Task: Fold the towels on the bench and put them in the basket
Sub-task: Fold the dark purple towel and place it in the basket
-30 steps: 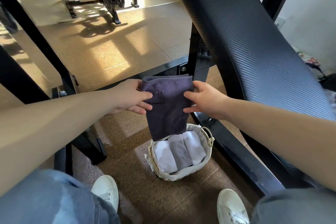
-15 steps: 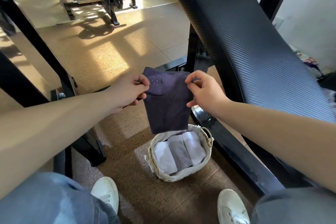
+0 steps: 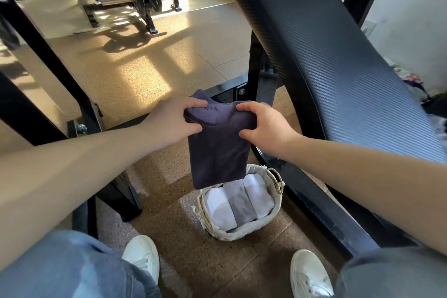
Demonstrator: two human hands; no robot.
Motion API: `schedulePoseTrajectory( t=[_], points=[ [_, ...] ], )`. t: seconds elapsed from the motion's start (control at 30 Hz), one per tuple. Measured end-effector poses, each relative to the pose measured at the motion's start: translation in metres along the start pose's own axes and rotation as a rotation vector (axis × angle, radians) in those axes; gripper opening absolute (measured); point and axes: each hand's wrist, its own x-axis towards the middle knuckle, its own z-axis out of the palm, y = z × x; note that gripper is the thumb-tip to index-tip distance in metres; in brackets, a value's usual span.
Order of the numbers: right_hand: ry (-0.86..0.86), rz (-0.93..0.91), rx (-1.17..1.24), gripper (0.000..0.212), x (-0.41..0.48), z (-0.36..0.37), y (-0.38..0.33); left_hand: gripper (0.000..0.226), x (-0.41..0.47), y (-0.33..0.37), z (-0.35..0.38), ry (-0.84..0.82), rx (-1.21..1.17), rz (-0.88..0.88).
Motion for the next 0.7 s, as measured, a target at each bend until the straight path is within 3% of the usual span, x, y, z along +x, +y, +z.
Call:
schedulePoseTrajectory(
  t=[0.33,0.5,0.63,0.7],
  points=[
    [0.009,-0.063,-0.03,0.03,0.0,-0.005,0.001,0.028,0.005,-0.008,0.003,-0.051,0.102,0.033],
    [0.025,-0.019,-0.007,0.021,0.002,-0.004,0.003,0.013,0.01,-0.015,0.006,0.032,0.178,0.015],
    [0.047,0.025,0.019,0.012,0.004,-0.006,0.008,0.002,0.011,-0.021,0.003,0.0,0.11,-0.017],
    [0.039,0.033,0.054,0.011,0.003,-0.008,0.008,0.01,0.011,-0.023,0.002,-0.029,0.064,-0.026]
  ],
)
